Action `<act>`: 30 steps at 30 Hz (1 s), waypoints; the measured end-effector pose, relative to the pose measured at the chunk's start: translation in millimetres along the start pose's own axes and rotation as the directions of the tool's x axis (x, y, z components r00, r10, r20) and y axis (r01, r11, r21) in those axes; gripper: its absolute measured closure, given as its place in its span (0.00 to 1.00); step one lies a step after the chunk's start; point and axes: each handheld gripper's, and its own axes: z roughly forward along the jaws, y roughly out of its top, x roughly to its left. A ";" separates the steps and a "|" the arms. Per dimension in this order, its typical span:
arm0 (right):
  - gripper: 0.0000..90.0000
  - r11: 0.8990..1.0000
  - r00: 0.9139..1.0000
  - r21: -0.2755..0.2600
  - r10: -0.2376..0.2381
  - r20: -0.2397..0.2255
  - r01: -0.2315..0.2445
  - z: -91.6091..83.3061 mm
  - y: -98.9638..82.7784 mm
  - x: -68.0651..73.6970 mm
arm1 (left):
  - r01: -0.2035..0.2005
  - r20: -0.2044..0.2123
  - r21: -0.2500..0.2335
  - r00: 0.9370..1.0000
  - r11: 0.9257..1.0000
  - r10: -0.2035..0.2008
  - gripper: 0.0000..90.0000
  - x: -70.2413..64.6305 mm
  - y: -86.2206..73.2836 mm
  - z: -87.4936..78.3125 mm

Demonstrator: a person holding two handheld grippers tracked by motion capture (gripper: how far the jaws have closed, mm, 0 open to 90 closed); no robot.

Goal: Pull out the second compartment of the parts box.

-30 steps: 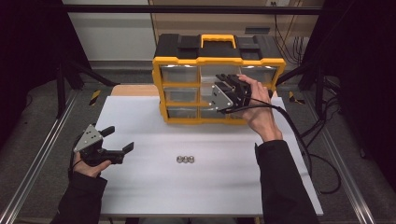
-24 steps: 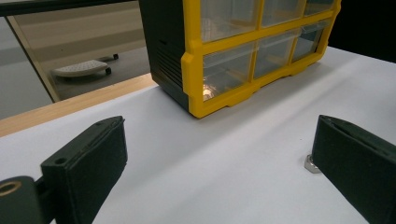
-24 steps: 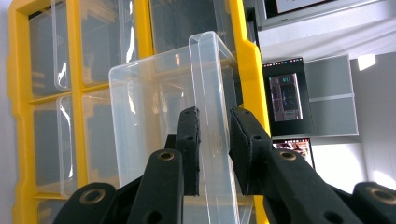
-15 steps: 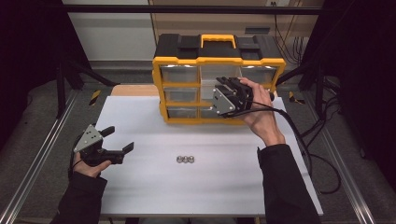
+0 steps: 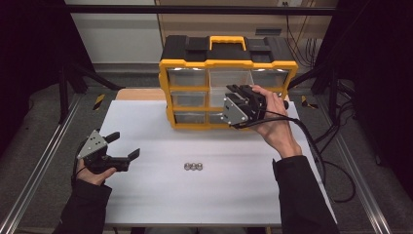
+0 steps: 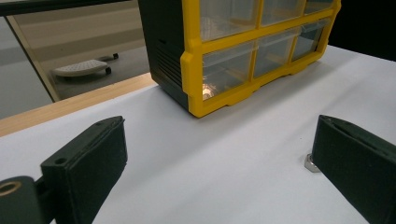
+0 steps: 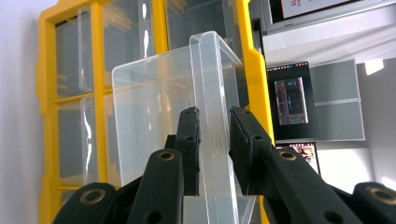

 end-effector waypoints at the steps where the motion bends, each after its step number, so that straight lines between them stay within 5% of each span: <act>1: 0.82 1.000 1.000 0.000 -0.001 -0.002 0.001 -2.1 -0.3 0.4 | 0.000 0.000 0.000 1.000 1.000 0.000 0.03 0.0 0.0 0.1; 12: 0.81 1.000 1.000 -0.005 0.015 -0.014 -0.015 -5.1 1.7 3.2 | -0.002 0.002 0.001 1.000 1.000 0.002 0.03 -1.0 0.2 0.7; 17: 0.76 0.992 0.992 -0.031 0.122 -0.016 -0.122 -4.7 -0.8 3.1 | 0.000 0.002 0.003 1.000 1.000 0.000 0.03 -0.4 -0.3 0.8; 19: 0.72 0.986 0.987 -0.031 0.160 -0.024 -0.161 -5.7 -1.8 2.5 | 0.000 0.002 0.005 1.000 1.000 0.000 0.03 -0.3 -0.3 0.9; 20: 0.68 0.977 0.977 -0.023 0.212 -0.022 -0.212 -5.6 -2.7 1.6 | 0.000 0.002 0.005 1.000 1.000 0.000 0.03 -0.4 -0.3 0.9; 23: 0.63 0.967 0.967 -0.025 0.253 -0.020 -0.253 -5.8 -3.6 0.7 | 0.000 0.003 0.002 1.000 1.000 0.000 0.03 -0.7 0.0 0.7; 24: 0.60 0.956 0.956 -0.026 0.292 -0.021 -0.292 -6.1 -4.8 0.0 | 0.000 0.003 0.003 1.000 1.000 0.000 0.03 -0.6 0.0 0.6; 25: 0.60 0.956 0.956 -0.026 0.292 -0.021 -0.292 -6.1 -4.8 0.0 | 0.000 0.002 0.003 1.000 1.000 0.000 0.03 -0.5 -0.1 0.6; 27: 0.54 0.934 0.934 -0.005 0.357 -0.022 -0.357 -7.5 -5.0 -0.8 | 0.001 0.002 0.003 1.000 1.000 -0.001 0.03 -0.3 -0.2 0.5; 30: 0.51 0.922 0.922 -0.011 0.387 -0.008 -0.387 -9.0 -5.1 -2.0 | 0.000 0.002 0.003 1.000 1.000 0.000 0.03 -0.4 -0.1 0.4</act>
